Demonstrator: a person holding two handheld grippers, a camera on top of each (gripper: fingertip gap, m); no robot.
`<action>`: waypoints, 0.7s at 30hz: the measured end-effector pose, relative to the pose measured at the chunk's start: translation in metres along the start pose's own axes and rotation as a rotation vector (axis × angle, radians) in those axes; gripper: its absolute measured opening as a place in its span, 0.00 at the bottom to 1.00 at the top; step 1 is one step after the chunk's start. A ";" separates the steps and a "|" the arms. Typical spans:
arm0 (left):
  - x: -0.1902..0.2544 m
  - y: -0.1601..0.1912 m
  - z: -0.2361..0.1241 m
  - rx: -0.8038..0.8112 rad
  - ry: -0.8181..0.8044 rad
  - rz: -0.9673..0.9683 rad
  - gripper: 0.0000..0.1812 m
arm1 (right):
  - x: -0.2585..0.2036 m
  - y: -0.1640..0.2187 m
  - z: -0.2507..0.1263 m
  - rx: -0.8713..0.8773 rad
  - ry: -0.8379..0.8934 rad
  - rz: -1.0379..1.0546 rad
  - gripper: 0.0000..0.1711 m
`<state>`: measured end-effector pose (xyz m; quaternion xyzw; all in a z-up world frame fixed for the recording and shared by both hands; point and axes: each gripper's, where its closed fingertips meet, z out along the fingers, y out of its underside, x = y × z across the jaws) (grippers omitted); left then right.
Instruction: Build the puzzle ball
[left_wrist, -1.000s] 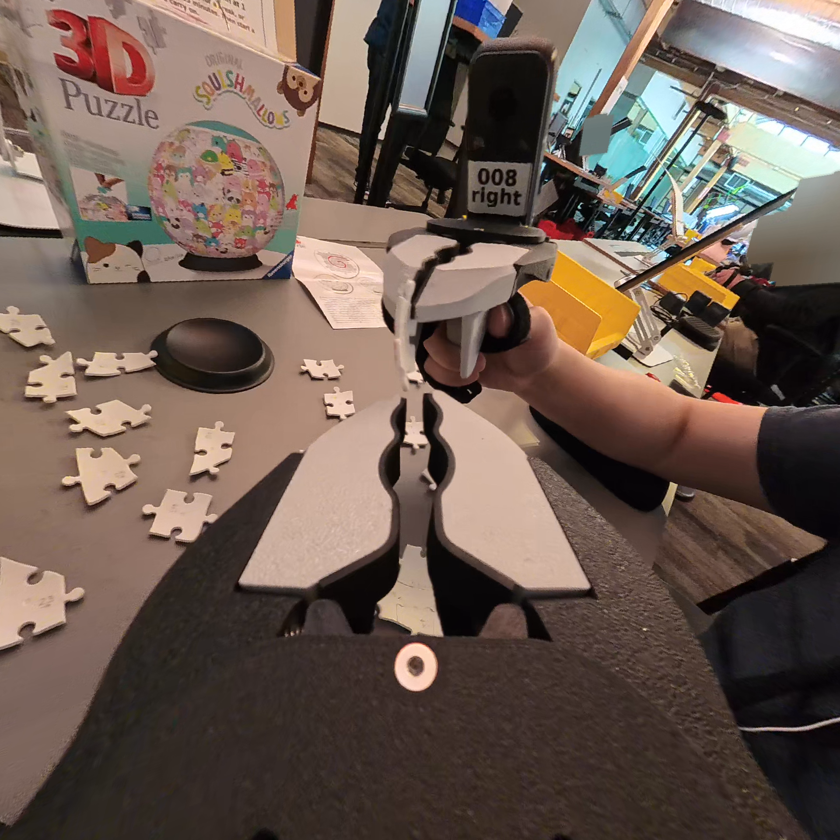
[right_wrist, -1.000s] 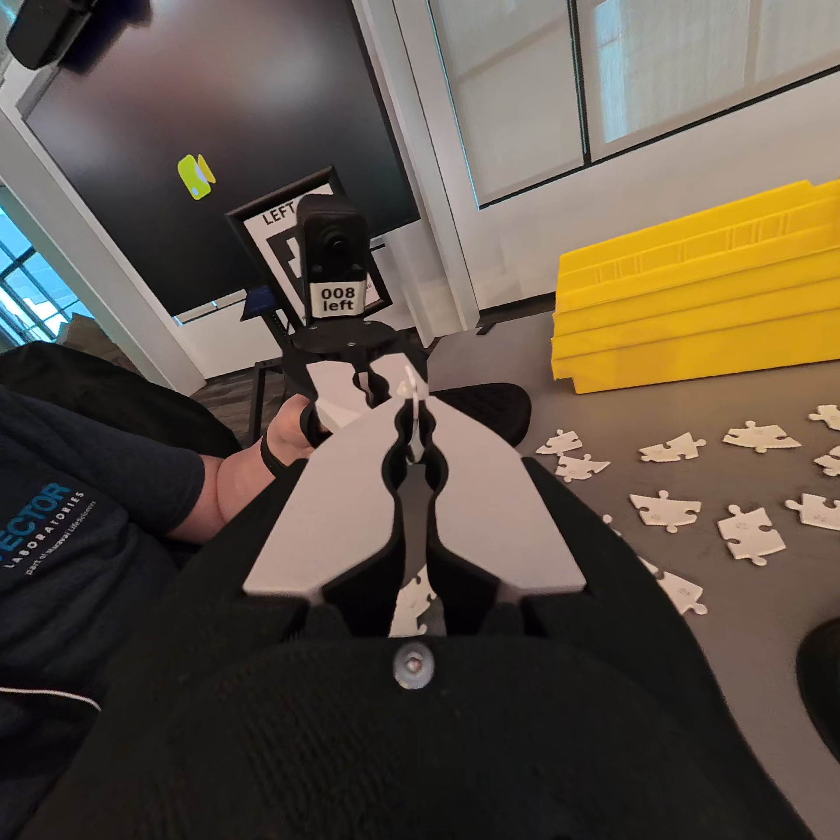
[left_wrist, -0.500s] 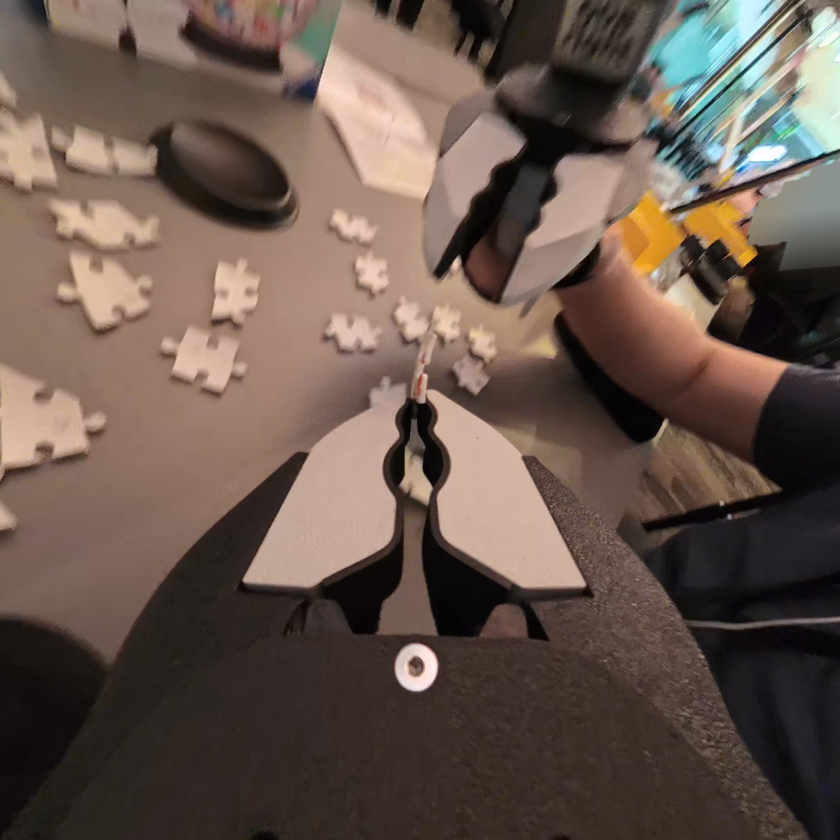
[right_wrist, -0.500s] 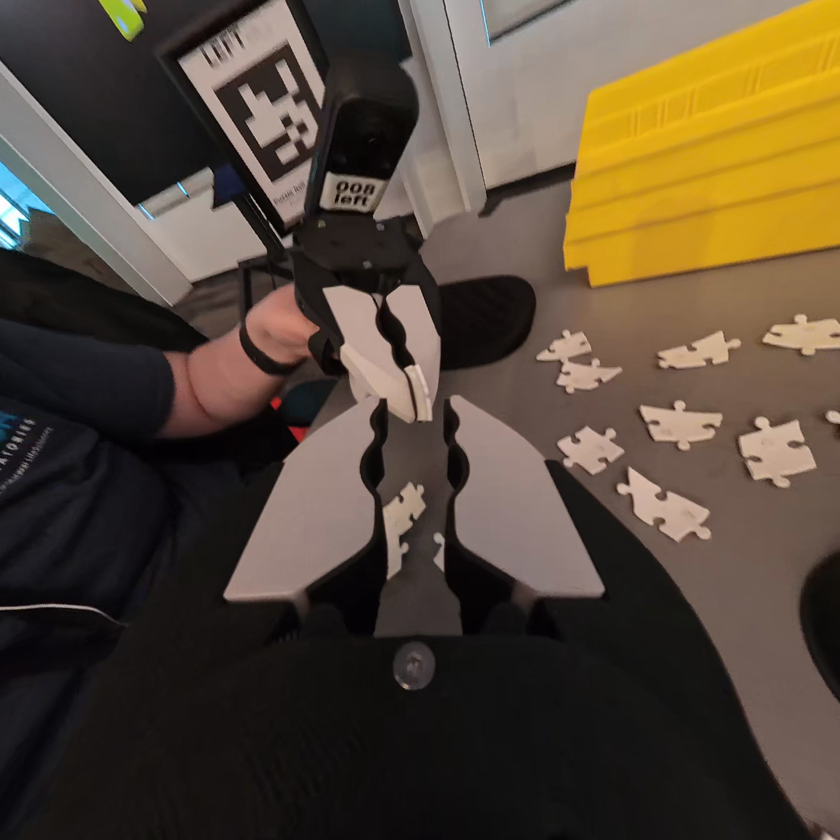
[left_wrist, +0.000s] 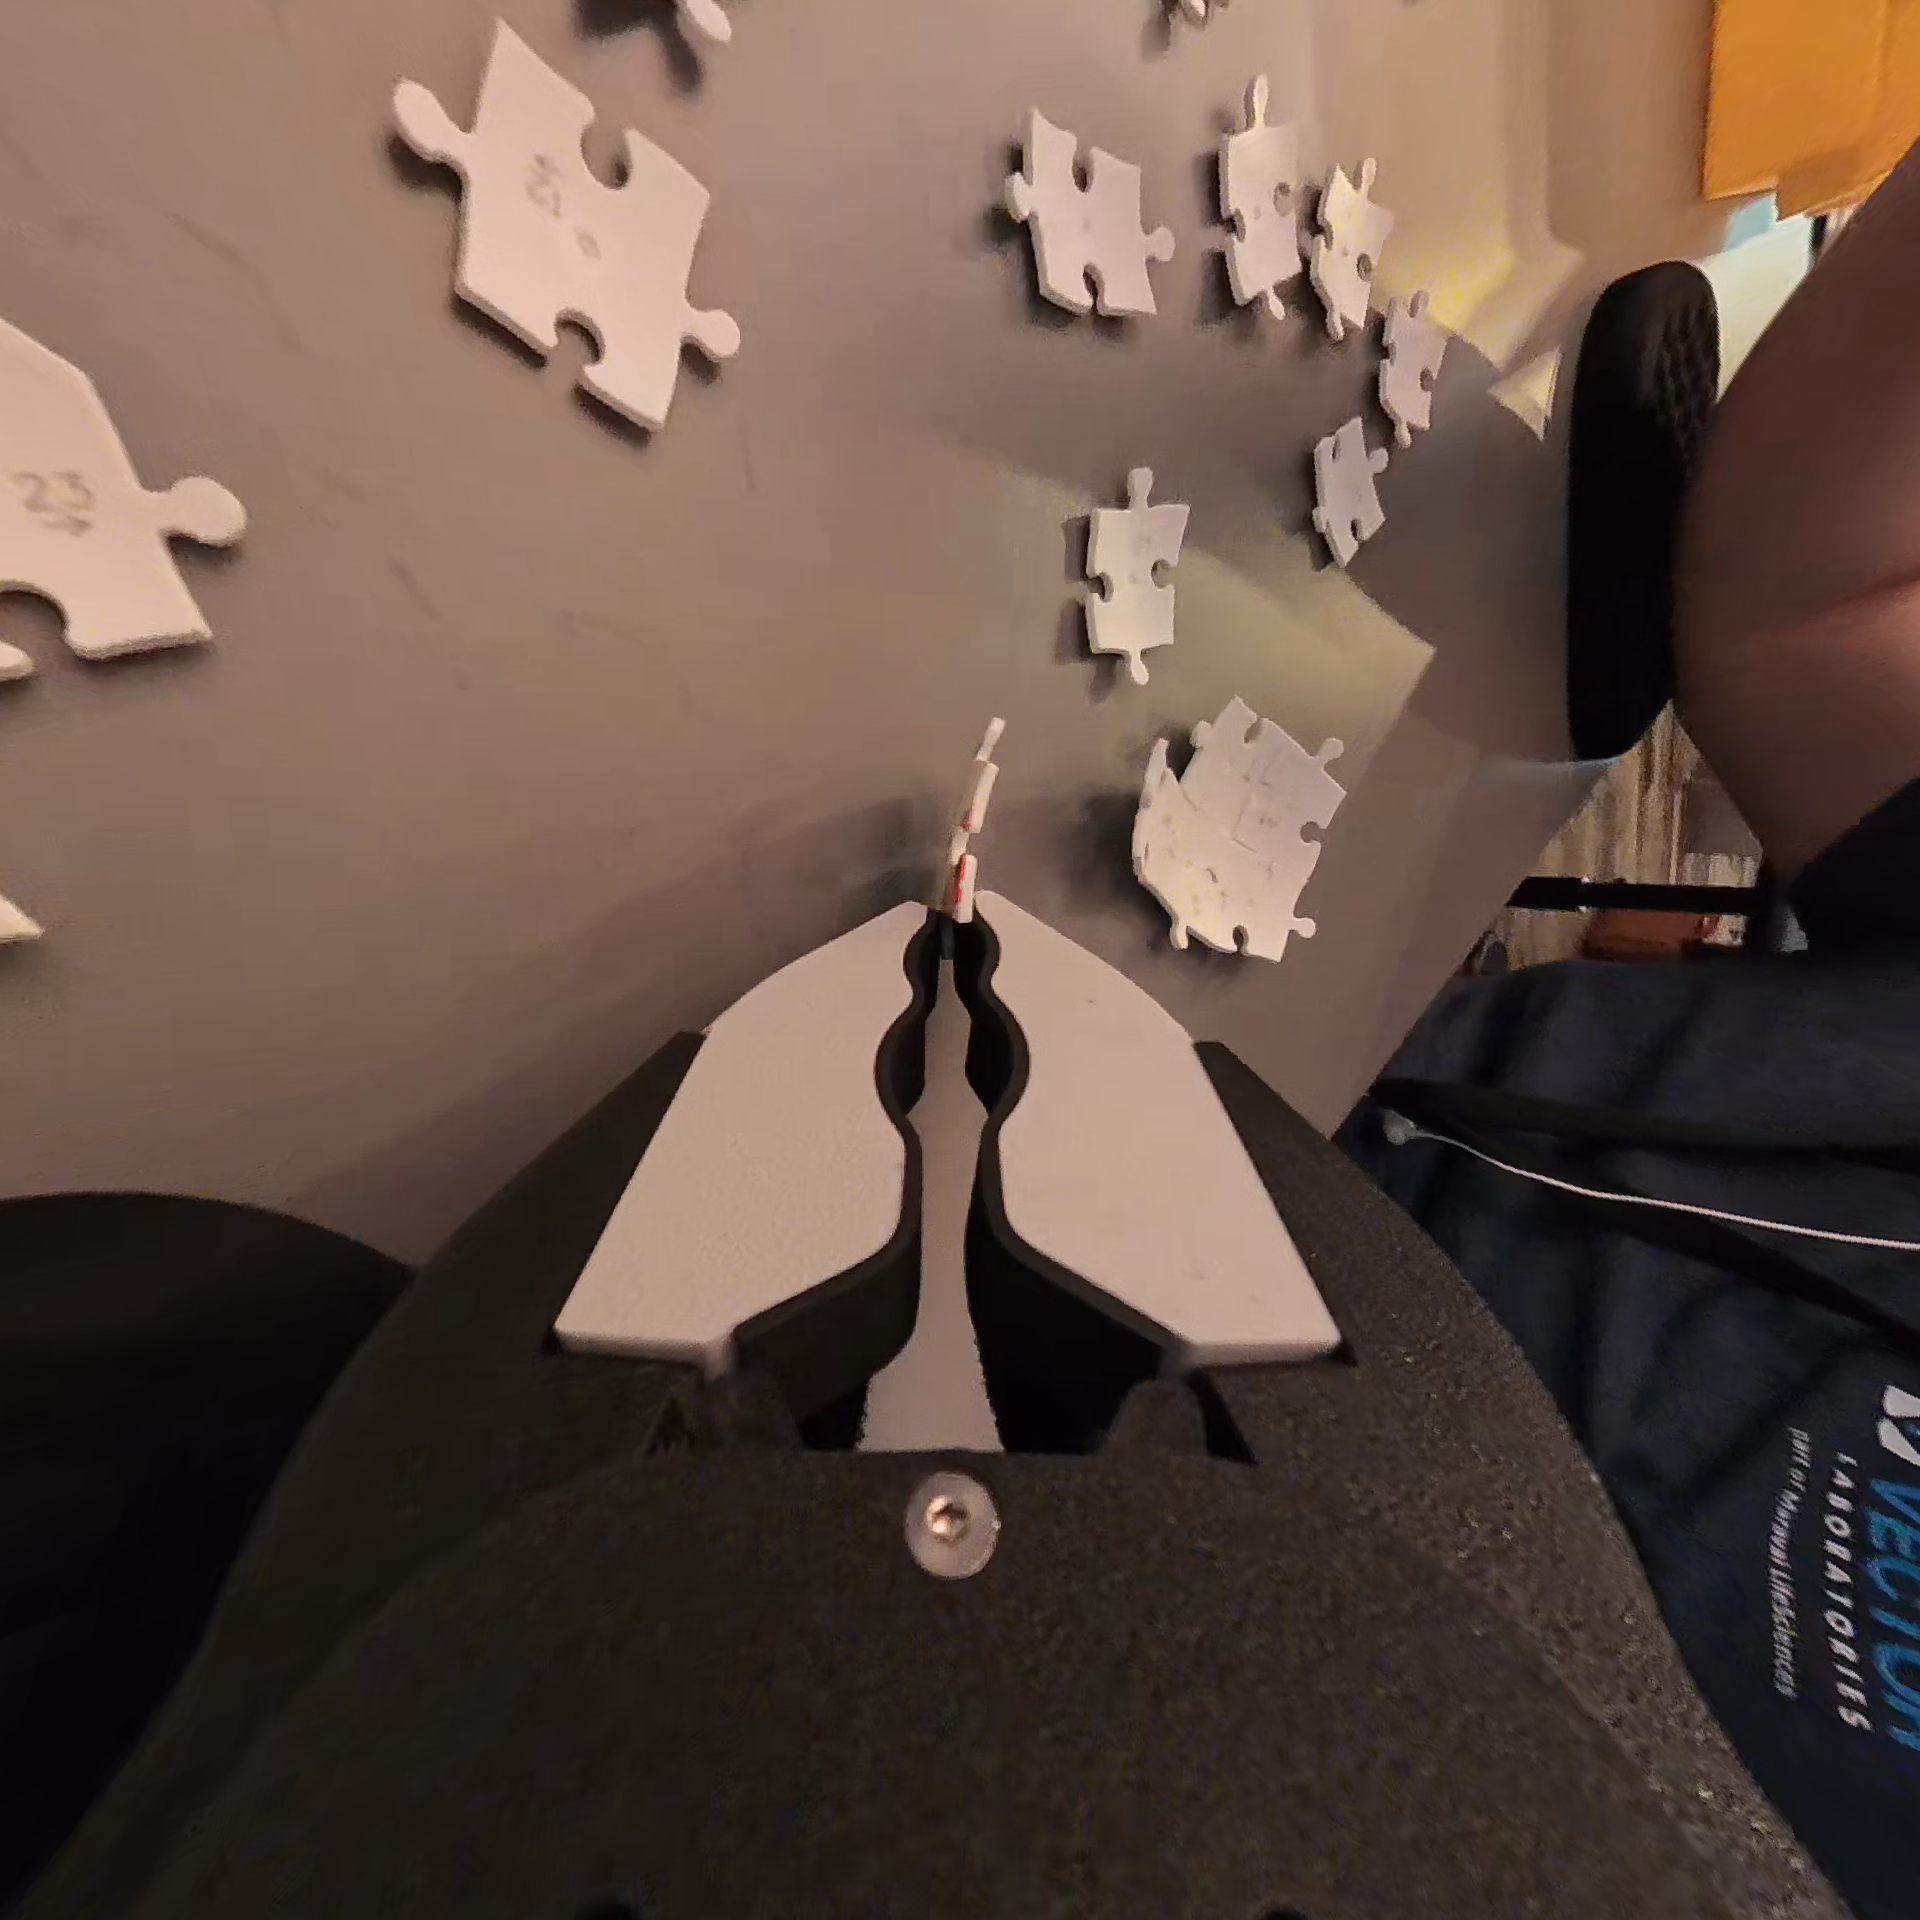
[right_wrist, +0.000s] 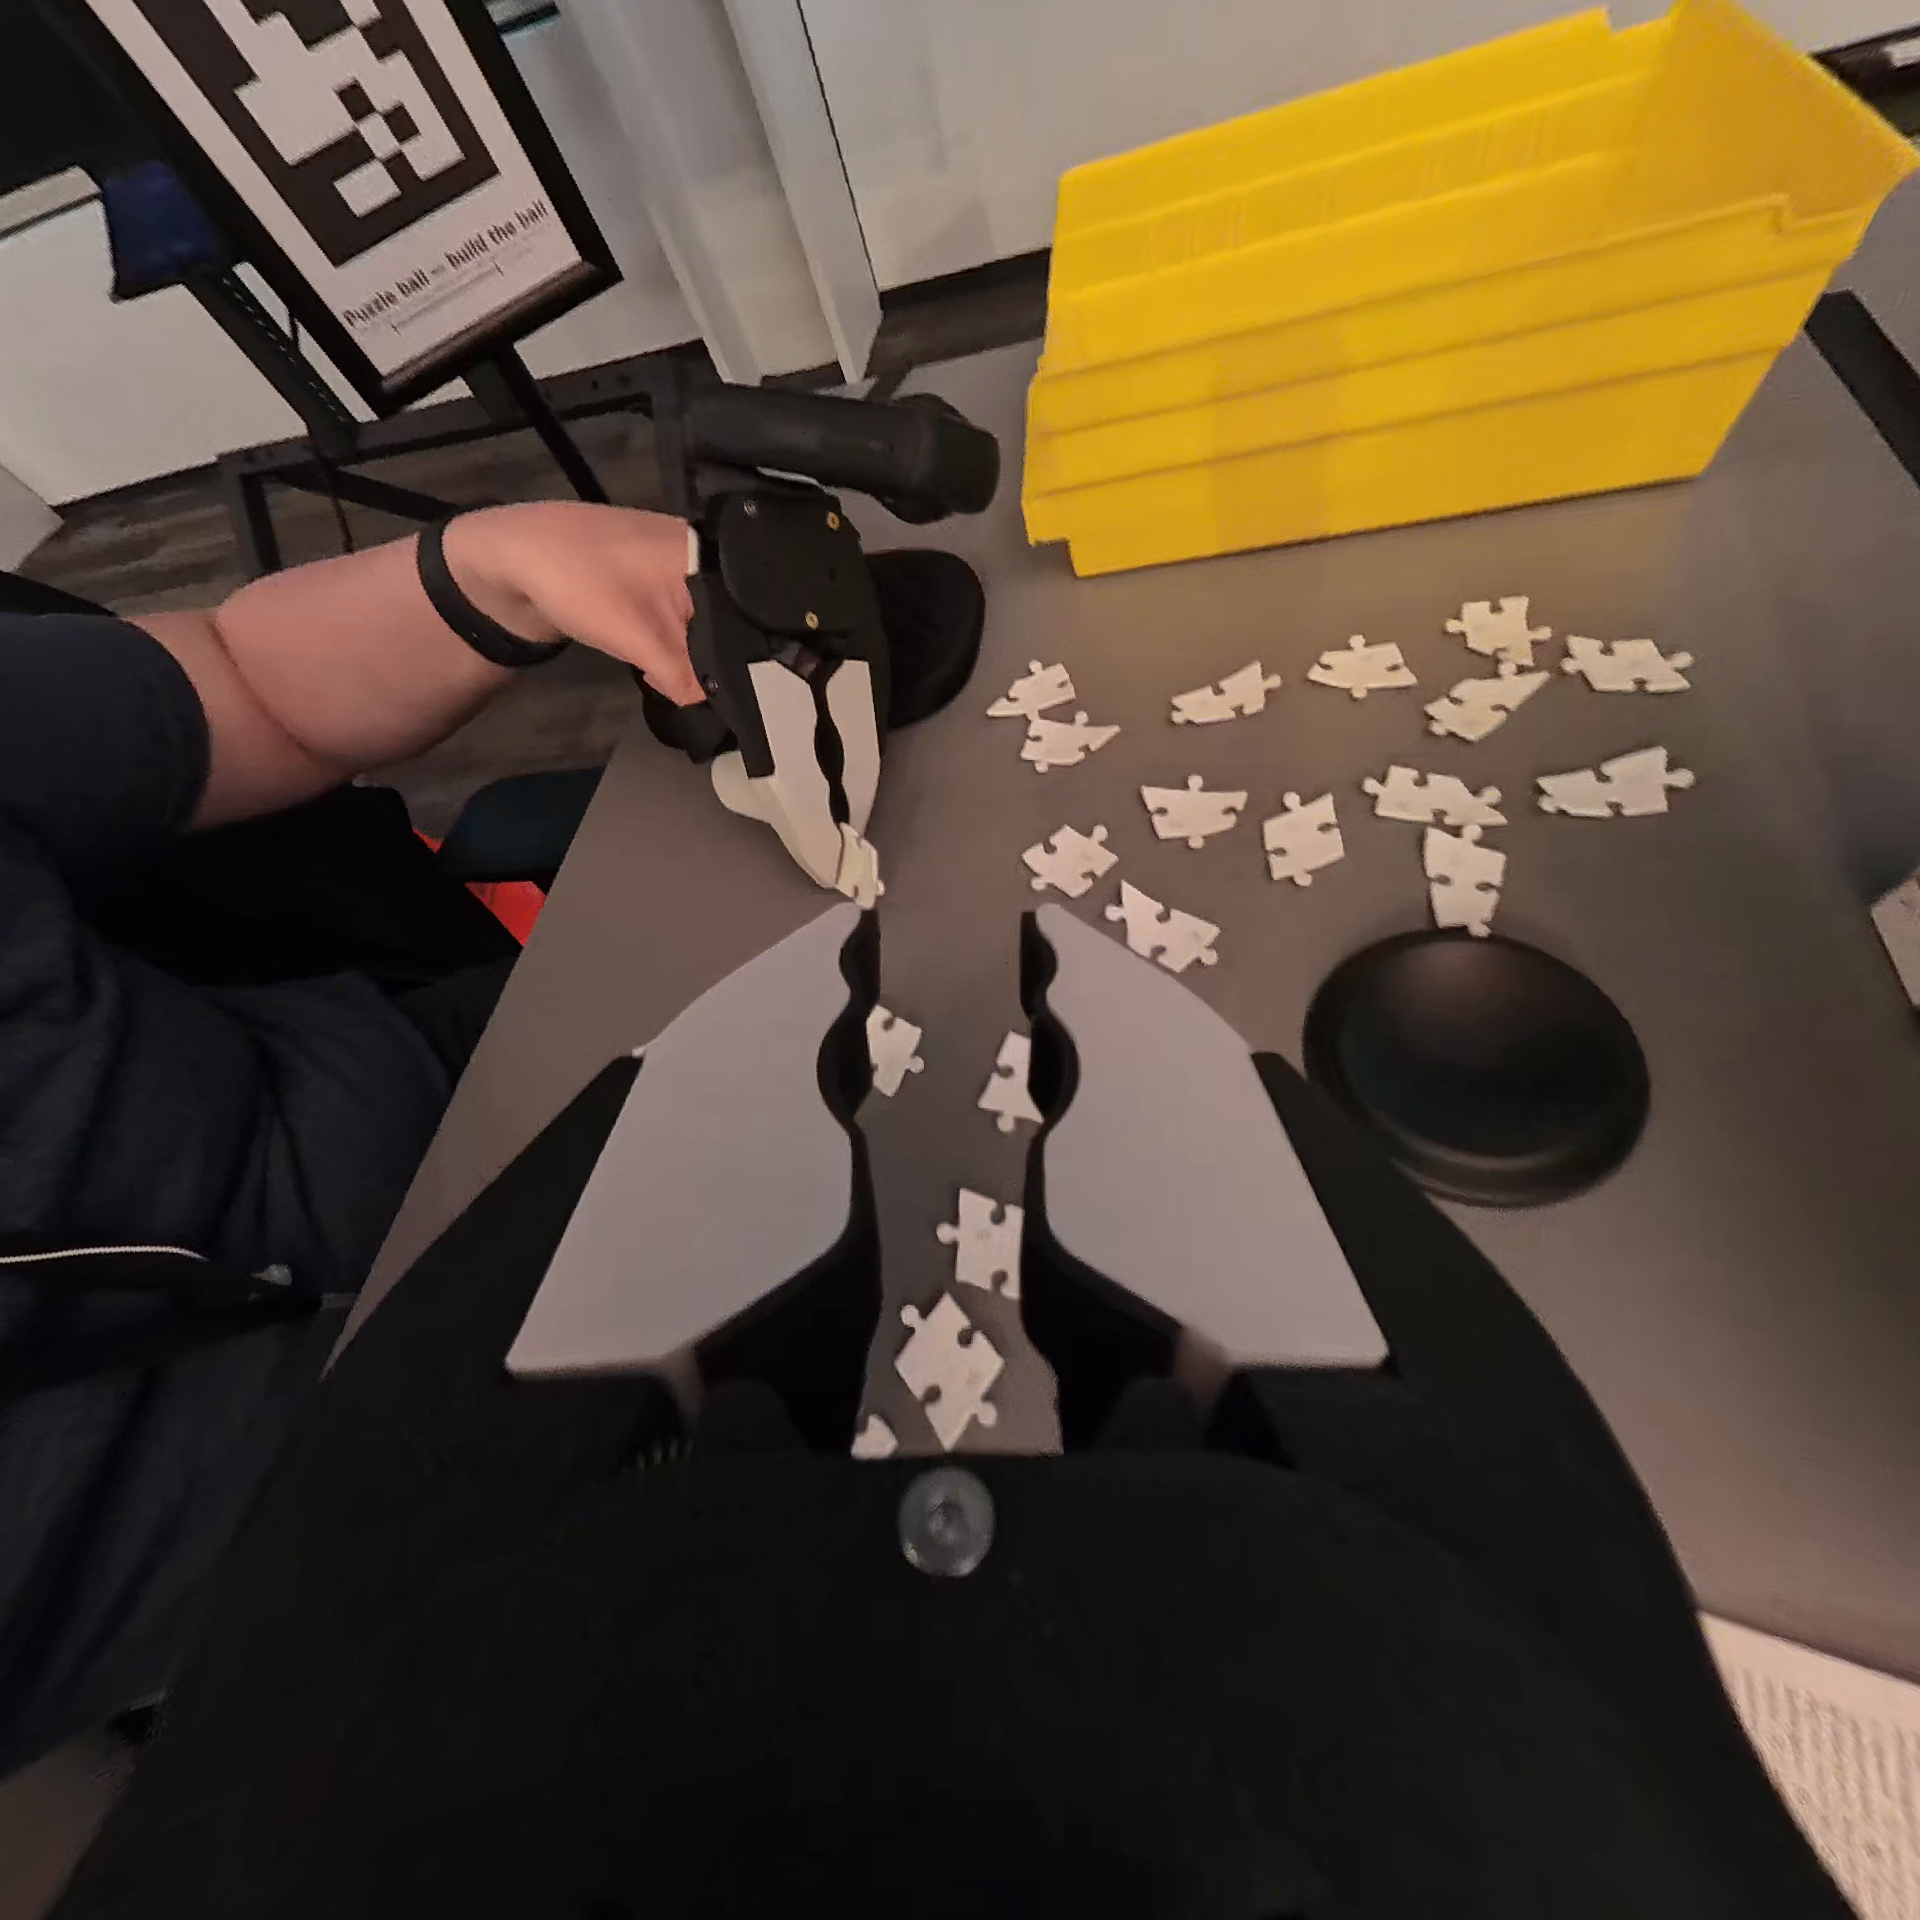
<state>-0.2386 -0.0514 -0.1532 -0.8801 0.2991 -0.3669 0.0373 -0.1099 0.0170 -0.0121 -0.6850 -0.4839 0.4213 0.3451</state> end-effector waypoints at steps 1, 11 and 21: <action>0.000 -0.001 0.000 -0.010 0.001 -0.003 0.01 | 0.002 0.001 -0.002 -0.004 0.012 -0.004 0.16; -0.012 -0.007 -0.006 -0.071 -0.105 -0.031 0.01 | 0.001 -0.002 -0.008 -0.015 0.029 -0.053 0.16; -0.014 -0.005 -0.007 -0.166 -0.239 -0.012 0.02 | -0.003 -0.003 -0.010 -0.026 0.039 -0.079 0.16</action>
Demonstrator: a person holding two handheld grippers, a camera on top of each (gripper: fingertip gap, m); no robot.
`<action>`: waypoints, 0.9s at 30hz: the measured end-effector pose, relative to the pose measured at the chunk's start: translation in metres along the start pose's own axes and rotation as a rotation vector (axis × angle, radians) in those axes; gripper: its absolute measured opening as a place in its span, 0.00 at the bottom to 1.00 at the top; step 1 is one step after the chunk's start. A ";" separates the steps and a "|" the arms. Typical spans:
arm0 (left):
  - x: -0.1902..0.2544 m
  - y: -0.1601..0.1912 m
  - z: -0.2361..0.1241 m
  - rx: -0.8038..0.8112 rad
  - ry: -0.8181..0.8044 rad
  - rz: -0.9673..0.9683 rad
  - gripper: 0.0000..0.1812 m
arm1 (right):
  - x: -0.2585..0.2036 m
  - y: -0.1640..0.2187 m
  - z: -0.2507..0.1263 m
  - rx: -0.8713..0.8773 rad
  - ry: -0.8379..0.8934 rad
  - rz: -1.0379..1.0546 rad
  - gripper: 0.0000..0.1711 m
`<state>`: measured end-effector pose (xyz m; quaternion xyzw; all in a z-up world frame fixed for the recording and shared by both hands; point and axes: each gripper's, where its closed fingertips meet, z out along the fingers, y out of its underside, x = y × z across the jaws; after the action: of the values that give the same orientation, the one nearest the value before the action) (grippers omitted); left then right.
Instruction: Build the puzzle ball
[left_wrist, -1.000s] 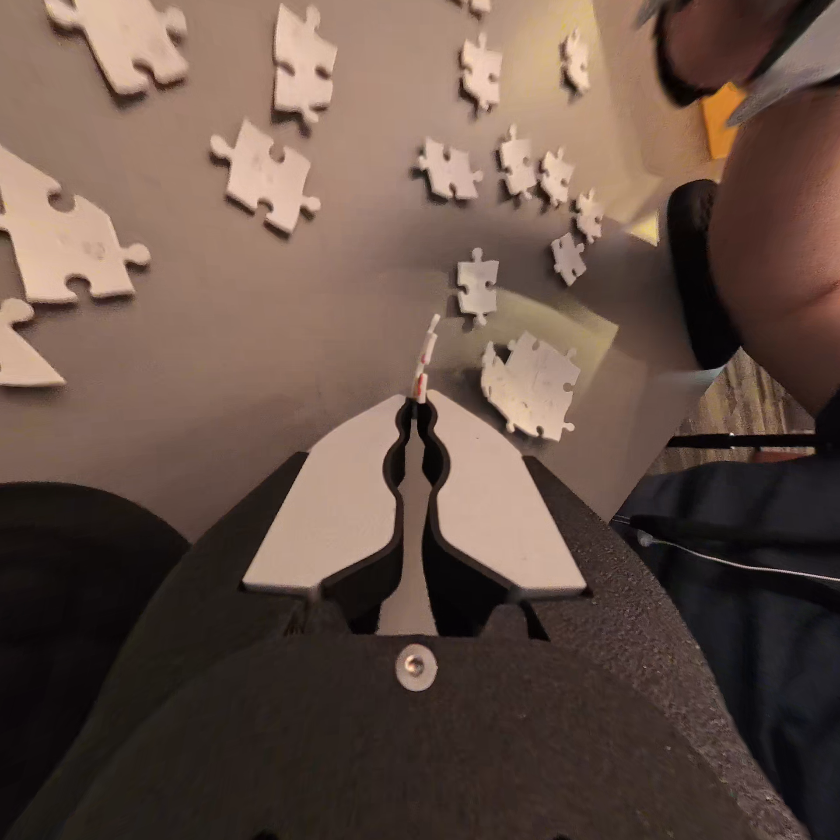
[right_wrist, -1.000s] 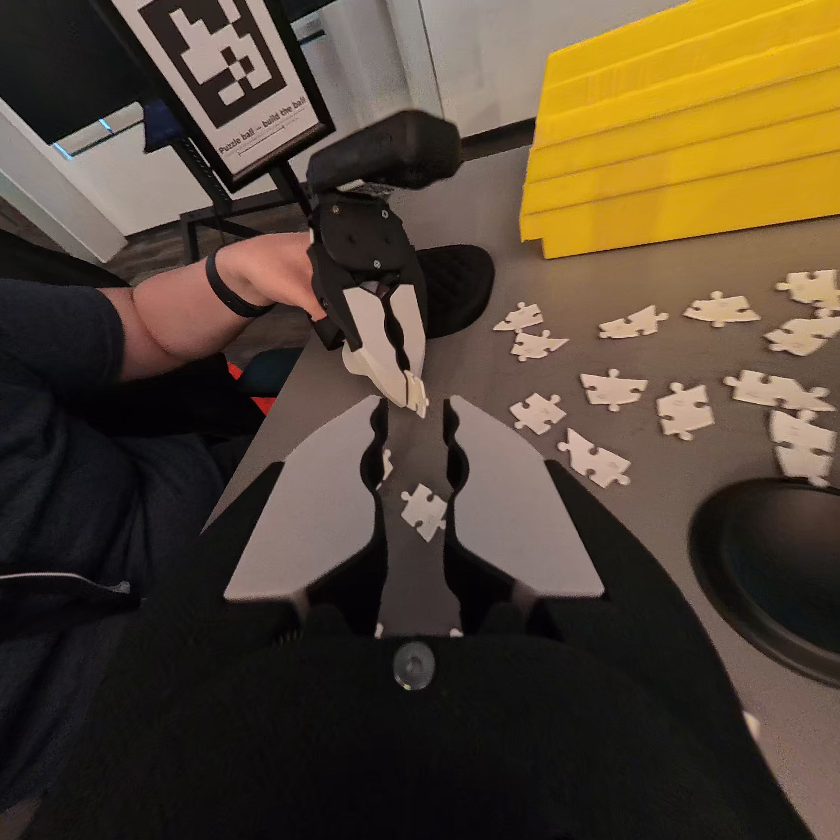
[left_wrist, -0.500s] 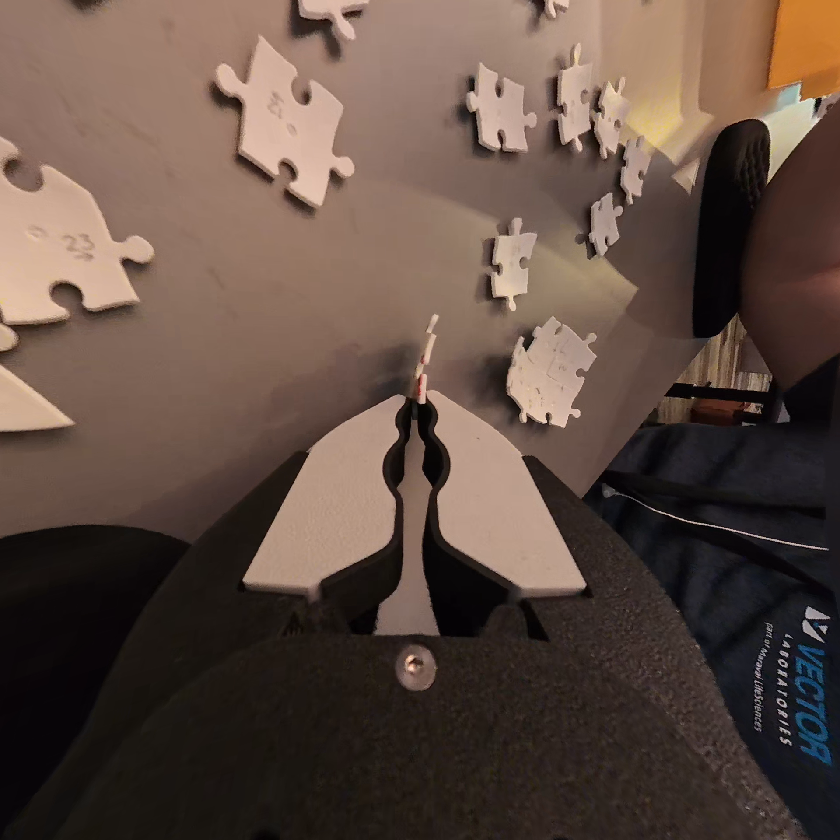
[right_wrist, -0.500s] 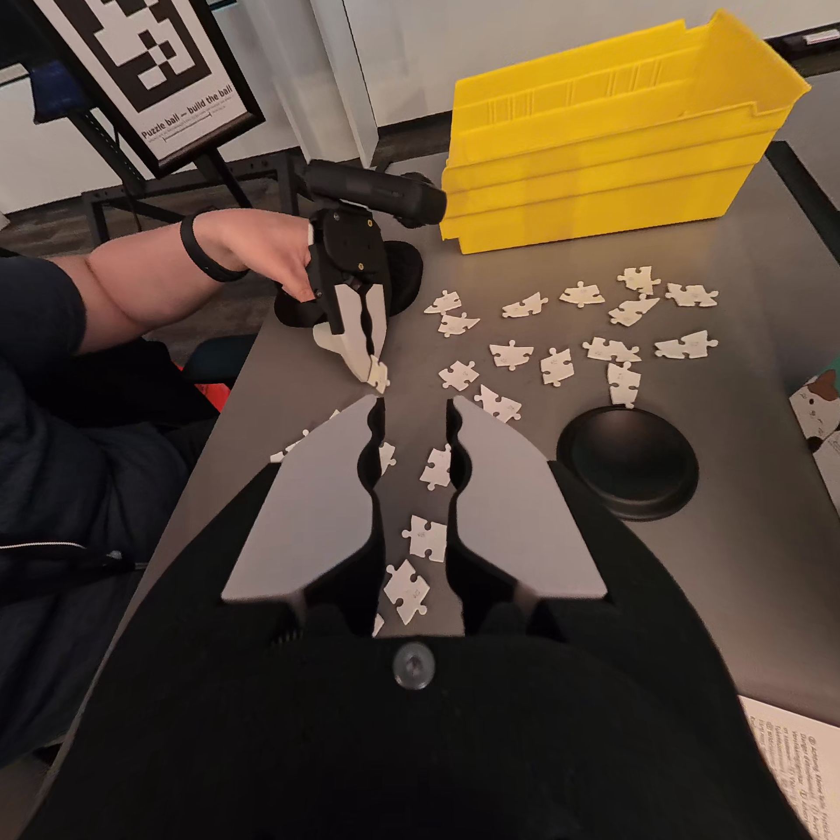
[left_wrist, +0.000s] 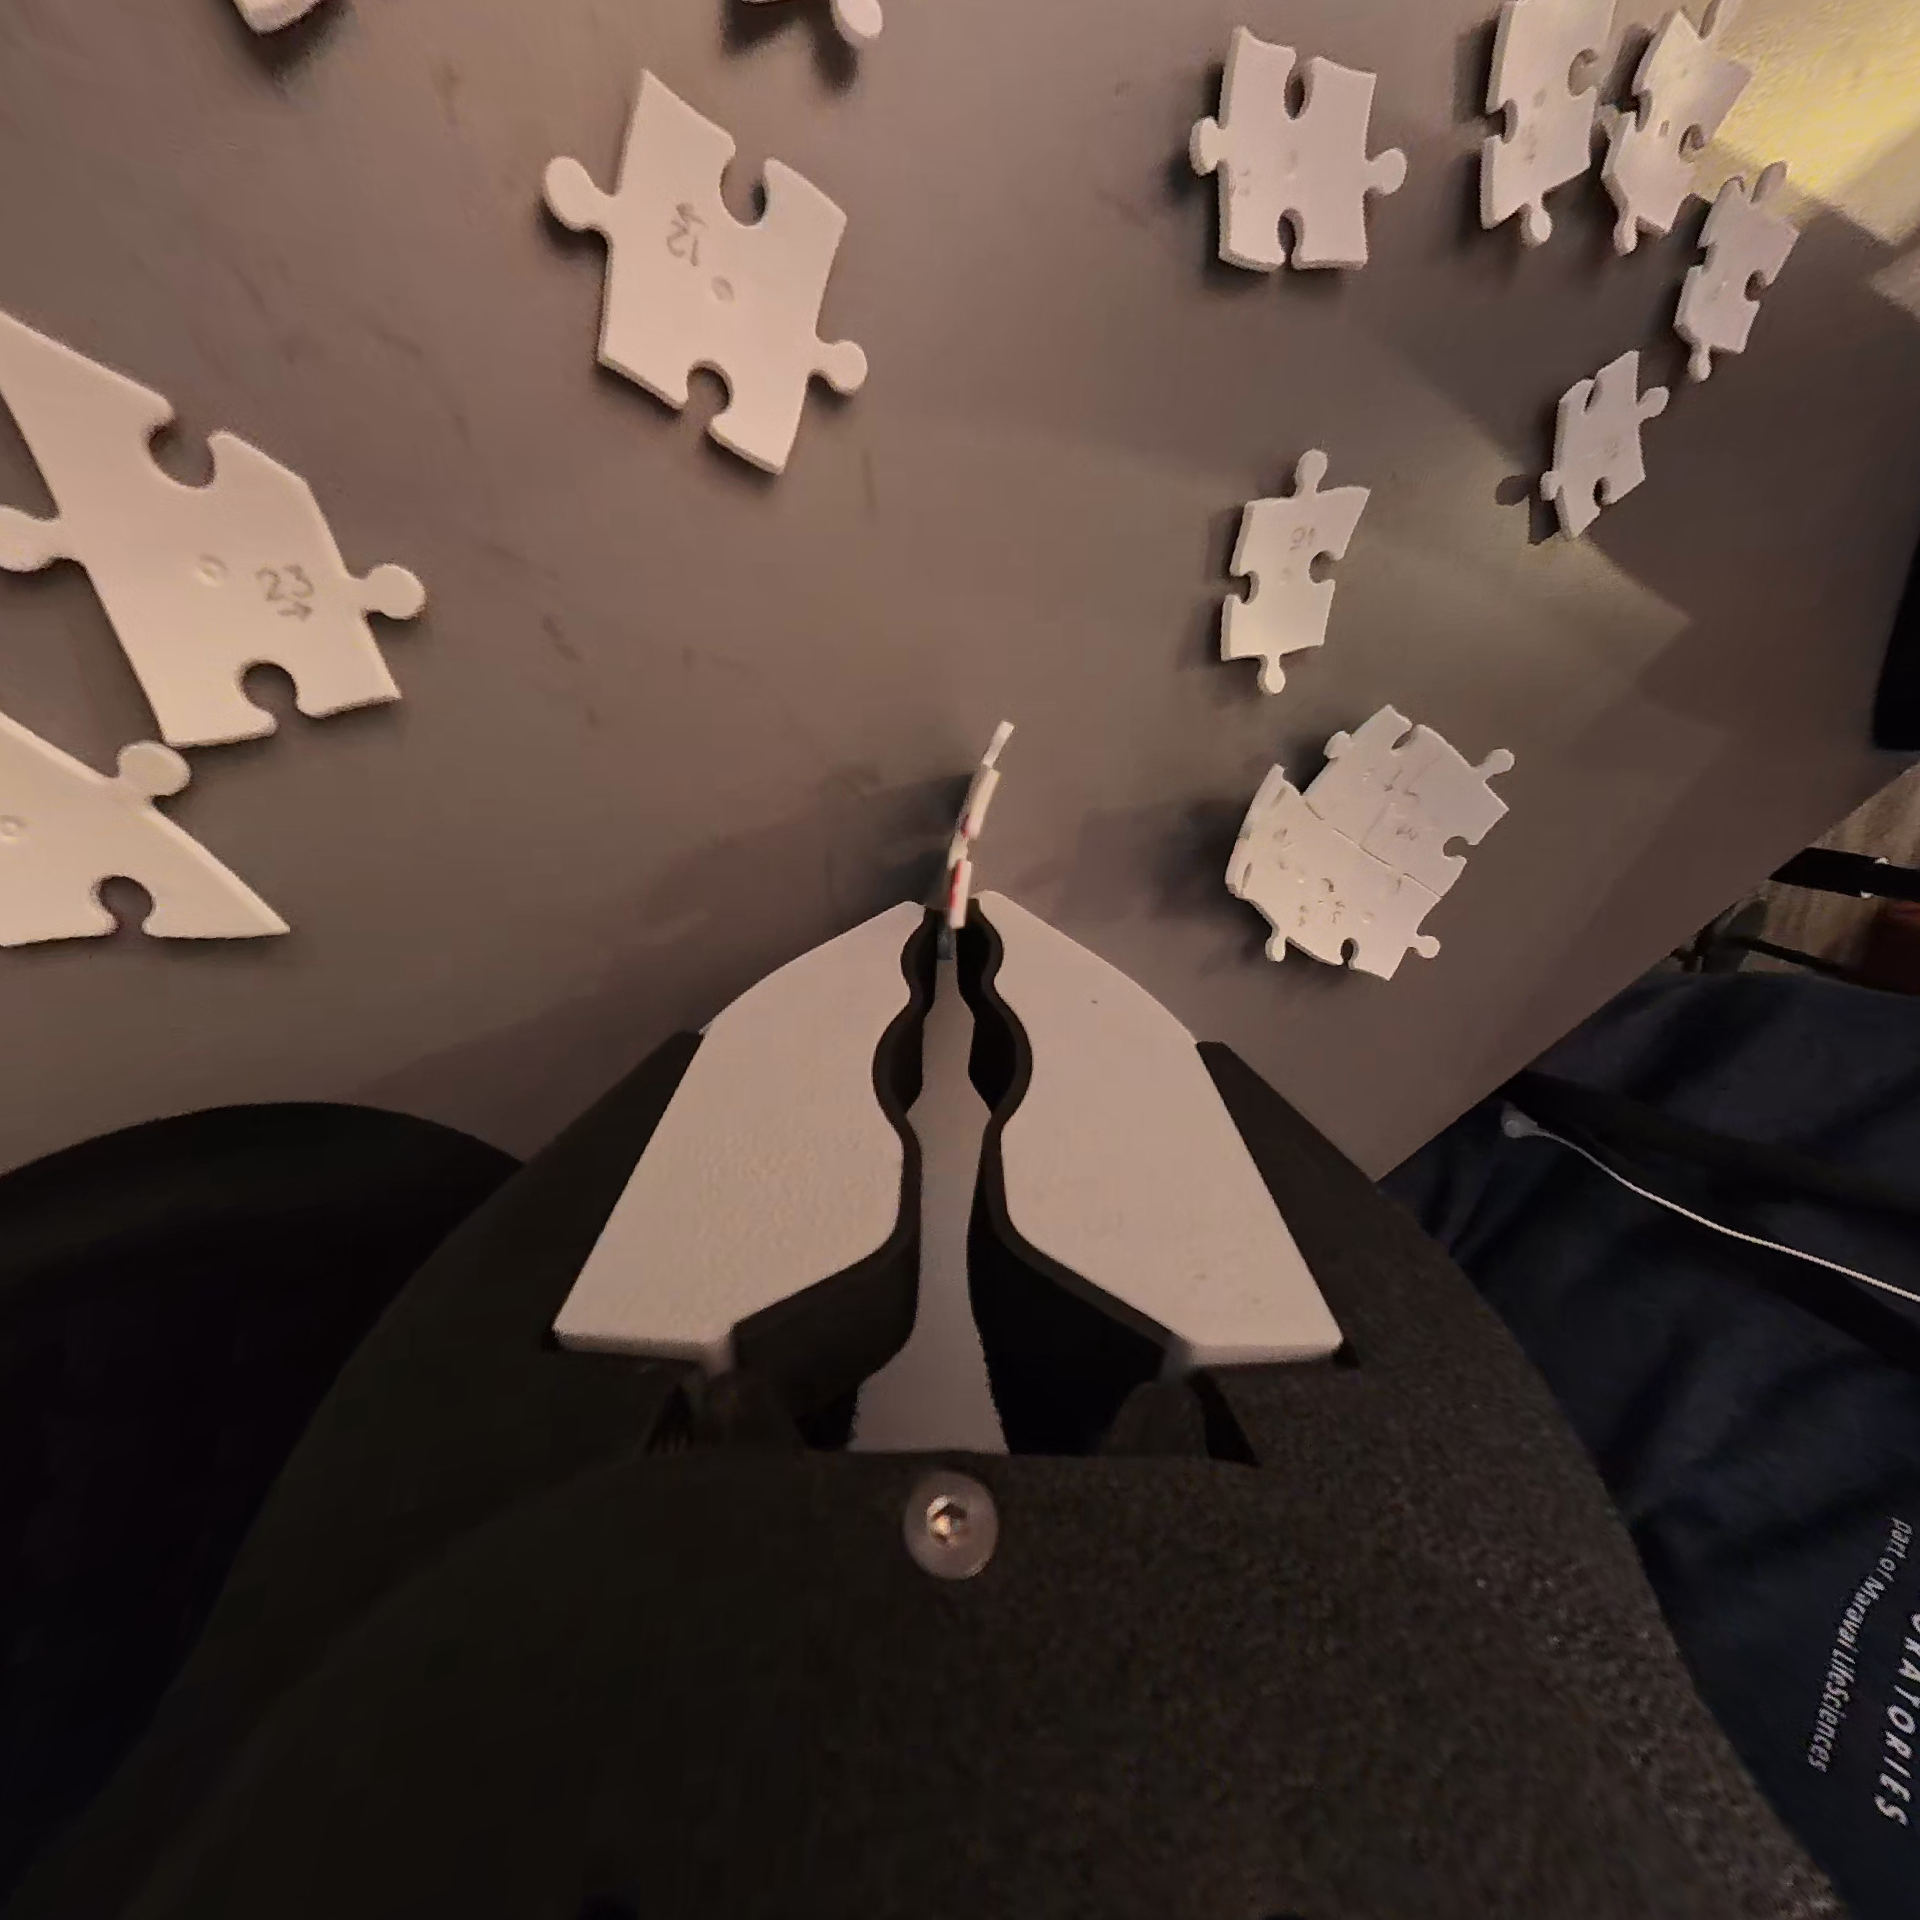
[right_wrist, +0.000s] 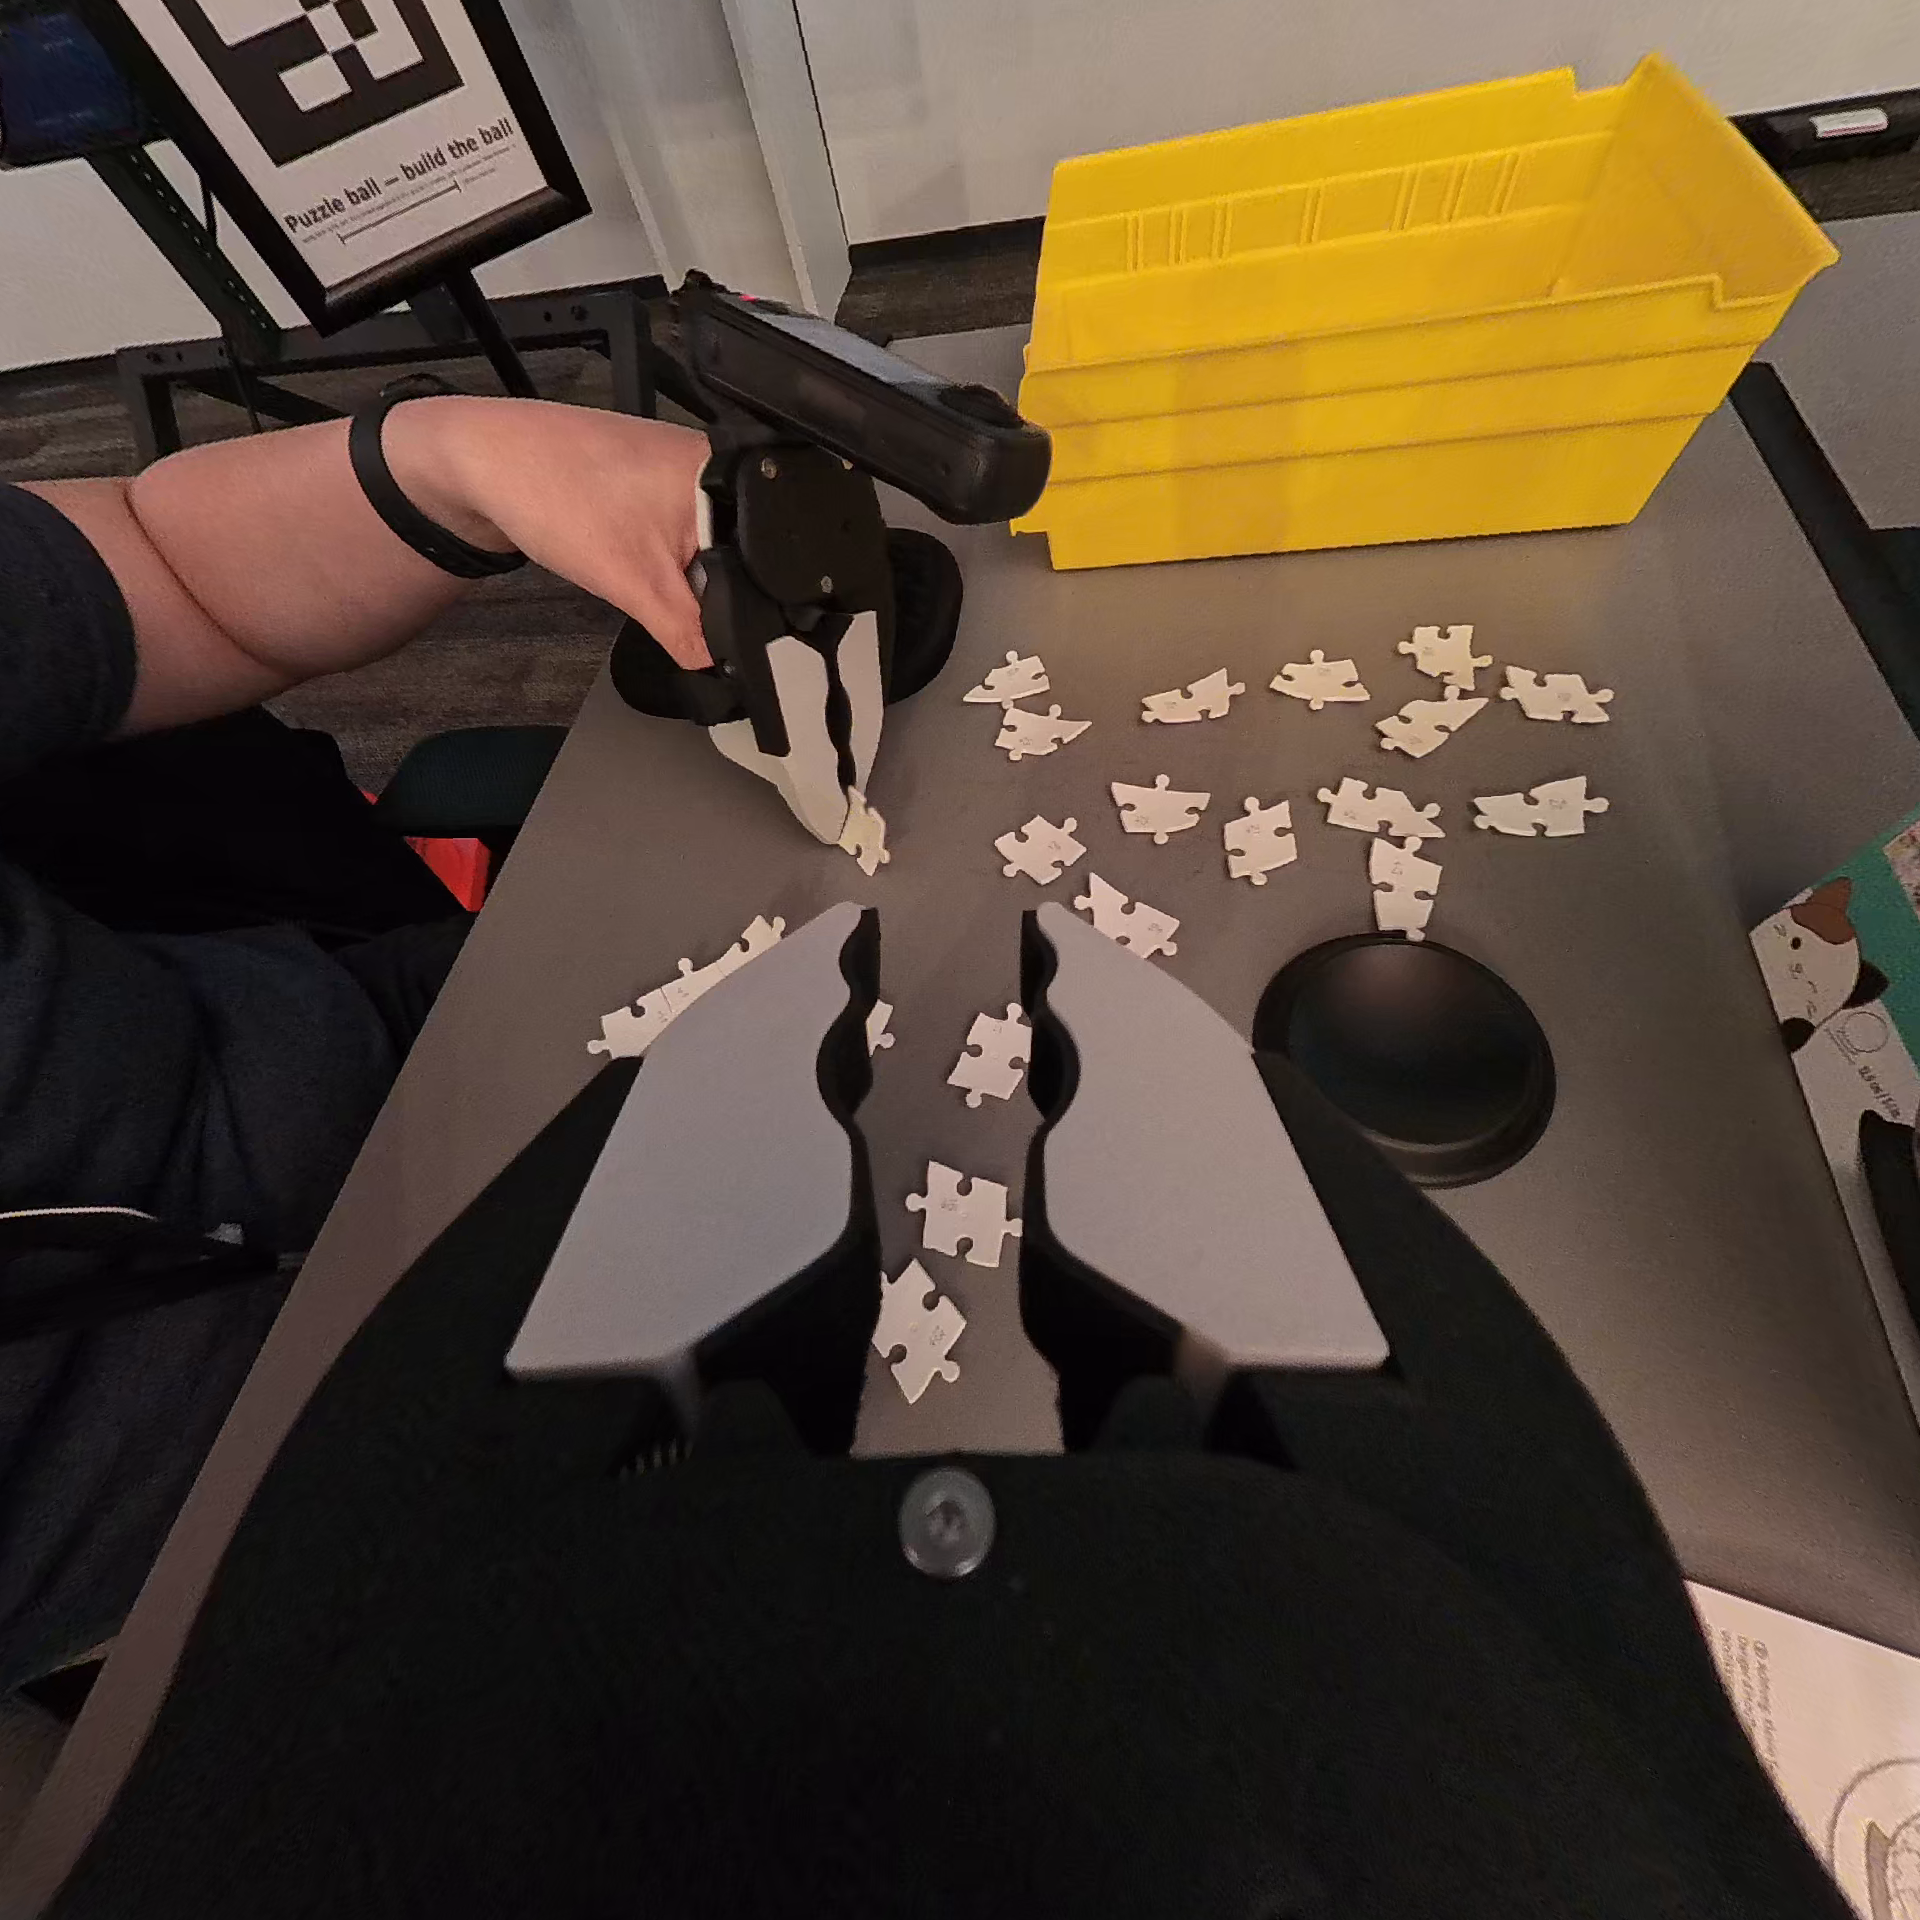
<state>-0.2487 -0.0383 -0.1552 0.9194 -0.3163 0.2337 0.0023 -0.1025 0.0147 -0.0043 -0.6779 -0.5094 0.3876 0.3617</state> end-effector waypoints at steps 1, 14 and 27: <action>-0.001 -0.001 0.000 0.000 -0.013 -0.001 0.02 | 0.000 0.000 0.000 -0.001 0.000 -0.003 0.16; -0.007 -0.005 -0.004 -0.020 -0.108 0.004 0.07 | -0.003 0.001 -0.004 -0.029 0.007 -0.026 0.16; -0.009 -0.002 -0.018 0.102 -0.158 0.022 0.08 | 0.005 -0.006 -0.018 0.003 0.061 -0.051 0.16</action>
<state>-0.2618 -0.0291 -0.1424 0.9304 -0.3131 0.1763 -0.0722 -0.0876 0.0189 0.0081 -0.6756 -0.5148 0.3580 0.3877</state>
